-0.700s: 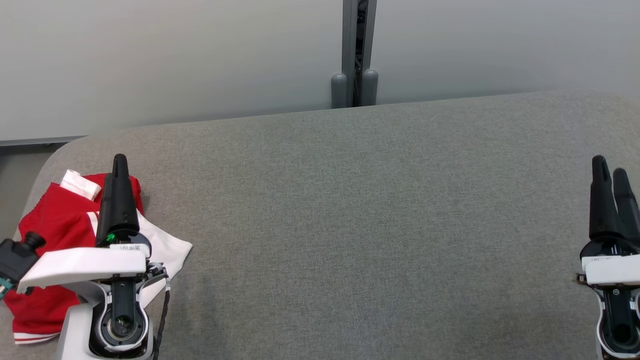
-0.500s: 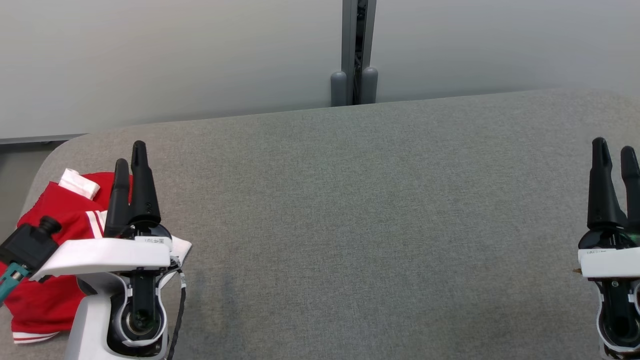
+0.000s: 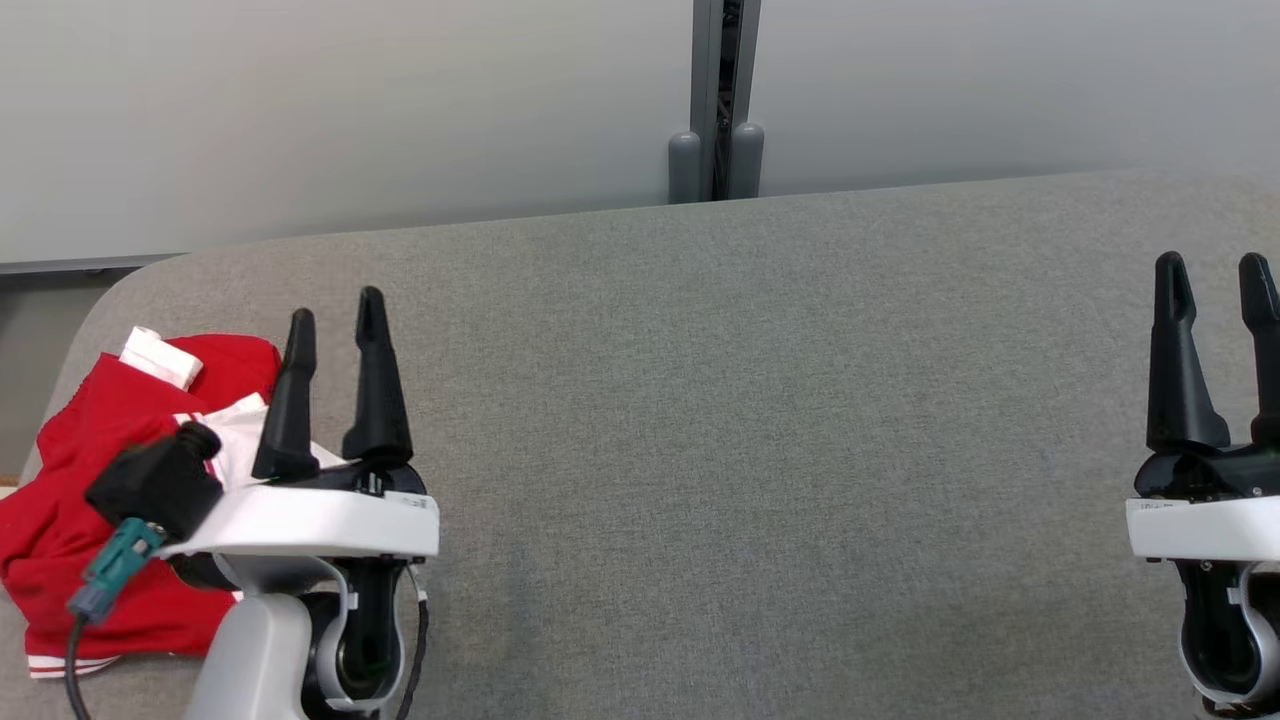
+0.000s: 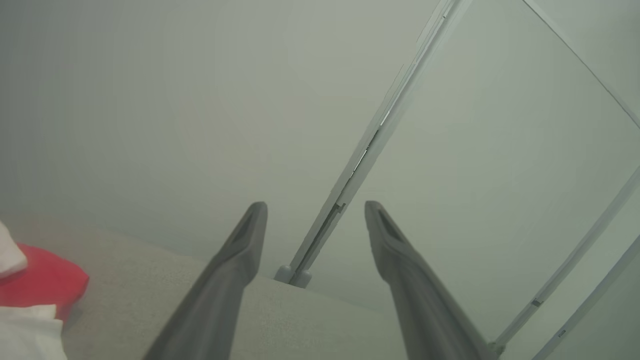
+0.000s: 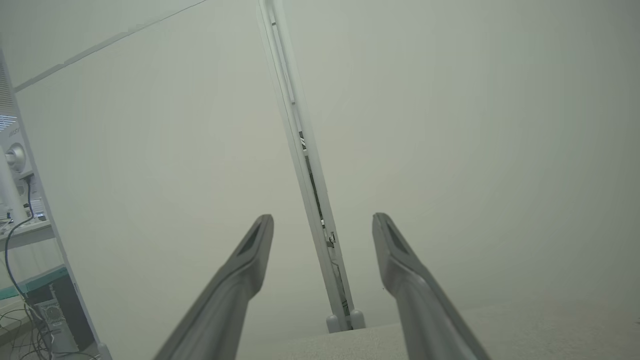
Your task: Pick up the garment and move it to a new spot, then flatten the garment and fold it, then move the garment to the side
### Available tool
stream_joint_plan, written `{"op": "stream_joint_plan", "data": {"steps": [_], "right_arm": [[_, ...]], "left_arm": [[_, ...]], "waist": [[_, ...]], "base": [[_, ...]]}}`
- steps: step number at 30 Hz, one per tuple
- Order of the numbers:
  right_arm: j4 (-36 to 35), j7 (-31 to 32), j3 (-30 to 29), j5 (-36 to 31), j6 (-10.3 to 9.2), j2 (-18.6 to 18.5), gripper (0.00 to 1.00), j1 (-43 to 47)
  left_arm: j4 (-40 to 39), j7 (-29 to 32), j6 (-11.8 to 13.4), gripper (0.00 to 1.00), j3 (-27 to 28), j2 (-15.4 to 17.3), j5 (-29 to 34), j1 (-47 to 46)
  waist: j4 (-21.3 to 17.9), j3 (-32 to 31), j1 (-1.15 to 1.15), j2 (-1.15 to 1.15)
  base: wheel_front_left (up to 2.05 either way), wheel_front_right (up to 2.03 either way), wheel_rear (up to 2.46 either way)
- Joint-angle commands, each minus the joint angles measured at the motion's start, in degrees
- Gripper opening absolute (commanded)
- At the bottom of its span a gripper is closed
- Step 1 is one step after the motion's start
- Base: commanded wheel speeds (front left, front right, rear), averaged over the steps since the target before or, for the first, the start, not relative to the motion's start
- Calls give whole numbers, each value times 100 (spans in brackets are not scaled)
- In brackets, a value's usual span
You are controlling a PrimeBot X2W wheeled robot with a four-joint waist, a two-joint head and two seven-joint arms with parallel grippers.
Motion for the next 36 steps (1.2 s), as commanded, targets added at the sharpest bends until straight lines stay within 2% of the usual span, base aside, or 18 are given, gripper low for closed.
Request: {"op": "stream_joint_plan", "data": {"steps": [1, 13, 20, 27, 36], "right_arm": [[-109, -89, 58, -231, 9, -89, 100, -62], [94, -268, 263, -863, 9, -62, 100, 62], [575, -377, 275, -950, 10, 62, 100, 156], [878, -466, 454, -1064, 10, 20, 100, 193], [1126, -578, 469, -1338, 10, 69, 100, 284]], "left_arm": [[-10, -63, 3, 100, -118, 23, 363, 8], [515, -222, 175, 100, -637, 28, 1397, 108], [702, -321, 287, 100, -773, 31, 1721, 256], [735, -398, 373, 100, -791, 32, 1919, 384], [1025, -497, 258, 100, -988, 34, 2236, 506]], "waist": [[2, 9, 0, 0], [-32, 88, 0, 0], [-62, 145, 0, 0], [-87, 166, 0, 0], [-102, 197, 0, 0]], "base": [[0, 0, 0], [0, 0, 0], [0, 0, 0], [0, 0, 0], [0, 0, 0]]}}
